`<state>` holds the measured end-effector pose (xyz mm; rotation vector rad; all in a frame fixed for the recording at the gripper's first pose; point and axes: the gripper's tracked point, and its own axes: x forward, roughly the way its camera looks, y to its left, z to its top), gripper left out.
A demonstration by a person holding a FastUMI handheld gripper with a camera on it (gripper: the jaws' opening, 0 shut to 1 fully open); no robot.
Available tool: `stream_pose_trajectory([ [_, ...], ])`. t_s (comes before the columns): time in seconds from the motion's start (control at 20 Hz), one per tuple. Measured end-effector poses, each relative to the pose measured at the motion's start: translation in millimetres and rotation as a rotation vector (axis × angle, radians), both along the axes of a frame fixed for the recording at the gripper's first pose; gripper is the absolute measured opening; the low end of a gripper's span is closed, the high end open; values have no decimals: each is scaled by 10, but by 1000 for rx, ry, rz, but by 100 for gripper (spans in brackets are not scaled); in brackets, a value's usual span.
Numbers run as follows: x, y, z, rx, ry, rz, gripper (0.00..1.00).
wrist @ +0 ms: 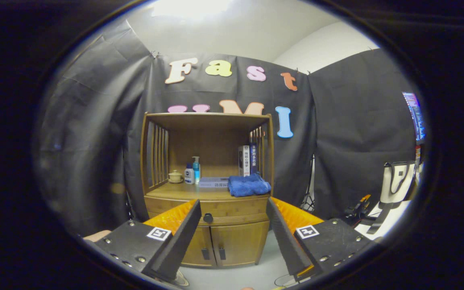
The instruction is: Pull open the drawer, take out the items inside it, and place them on the countertop above the cabinet.
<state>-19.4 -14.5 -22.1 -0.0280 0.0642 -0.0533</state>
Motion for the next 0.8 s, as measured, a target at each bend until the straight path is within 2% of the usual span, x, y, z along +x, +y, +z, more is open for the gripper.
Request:
stream_pose_trajectory([
  [0.35,611,175,-336,26,38,78,97],
  [0.6,1315,420,-771,100,64,153,97],
  [0.8,1901,544,-1270,83,137,162,97],
])
